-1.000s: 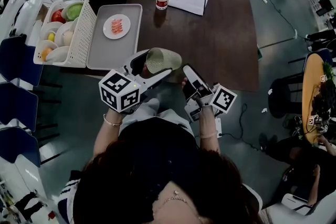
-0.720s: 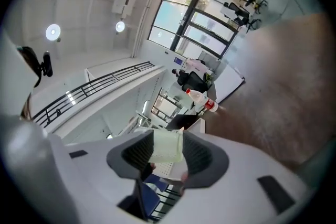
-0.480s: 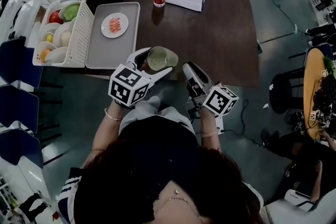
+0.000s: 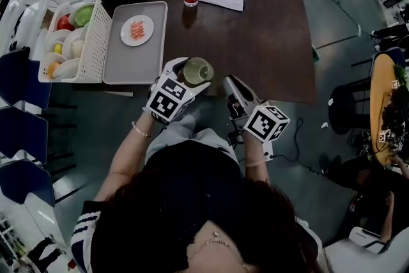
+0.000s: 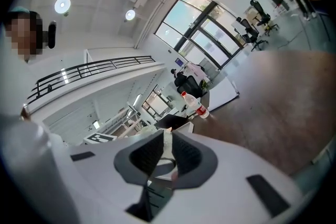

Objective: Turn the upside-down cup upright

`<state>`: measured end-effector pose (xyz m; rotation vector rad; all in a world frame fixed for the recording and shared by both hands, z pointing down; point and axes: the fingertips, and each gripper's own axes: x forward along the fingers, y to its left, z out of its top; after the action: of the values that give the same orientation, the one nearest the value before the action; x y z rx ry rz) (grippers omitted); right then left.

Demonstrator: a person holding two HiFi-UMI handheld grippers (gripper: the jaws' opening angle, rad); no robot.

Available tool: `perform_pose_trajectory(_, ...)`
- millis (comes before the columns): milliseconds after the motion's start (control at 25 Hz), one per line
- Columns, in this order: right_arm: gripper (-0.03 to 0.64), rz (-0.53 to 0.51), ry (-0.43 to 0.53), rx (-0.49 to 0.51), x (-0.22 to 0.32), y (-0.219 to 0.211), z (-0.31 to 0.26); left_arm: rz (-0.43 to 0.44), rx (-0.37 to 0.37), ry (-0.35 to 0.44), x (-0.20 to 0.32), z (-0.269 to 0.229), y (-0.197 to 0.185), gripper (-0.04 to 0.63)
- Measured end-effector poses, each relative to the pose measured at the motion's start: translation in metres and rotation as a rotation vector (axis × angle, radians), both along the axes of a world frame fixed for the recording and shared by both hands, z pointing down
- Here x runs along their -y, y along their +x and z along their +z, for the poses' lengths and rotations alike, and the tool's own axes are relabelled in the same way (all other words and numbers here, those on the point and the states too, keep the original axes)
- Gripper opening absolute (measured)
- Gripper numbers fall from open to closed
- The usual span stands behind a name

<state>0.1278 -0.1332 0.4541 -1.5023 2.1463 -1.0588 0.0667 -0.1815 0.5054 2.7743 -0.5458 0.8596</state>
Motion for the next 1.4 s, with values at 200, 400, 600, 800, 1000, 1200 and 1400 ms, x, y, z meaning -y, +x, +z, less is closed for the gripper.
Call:
perform_pose_trajectory(200, 0.055, 0.002, -0.004, 0.018, -0.003, 0.002, 0.001, 0.035, 0.096, 0.008, 0.003, 0.039, 0.004, 0.392)
perform_pose_trajectory(400, 0.054, -0.013, -0.005, 0.069, -0.006, 0.000, 0.003, 0.044, 0.134, -0.005, 0.003, 0.058, 0.007, 0.392)
perform_pose_trajectory(600, 0.054, -0.037, -0.018, 0.113, -0.008, -0.003, 0.005, 0.062, 0.183, -0.013, 0.001, 0.077, 0.009, 0.391)
perform_pose_trajectory(800, 0.052, -0.047, -0.021, 0.146, -0.009, -0.004, 0.005, 0.079, 0.197, -0.024, 0.000, 0.088, 0.011, 0.393)
perform_pose_trajectory(1000, 0.052, -0.047, -0.019, 0.184, -0.010, -0.004, 0.004, 0.081, 0.210, -0.031, 0.000, 0.095, 0.011, 0.393)
perform_pose_trajectory(1200, 0.052, -0.048, -0.009, 0.168, -0.011, -0.003, 0.004, 0.098, 0.236, -0.020, -0.004, 0.101, 0.011, 0.391)
perform_pose_trajectory(1400, 0.052, -0.049, -0.002, 0.169, -0.011, -0.003, 0.003, 0.109, 0.258, -0.014, -0.004, 0.105, 0.012, 0.393)
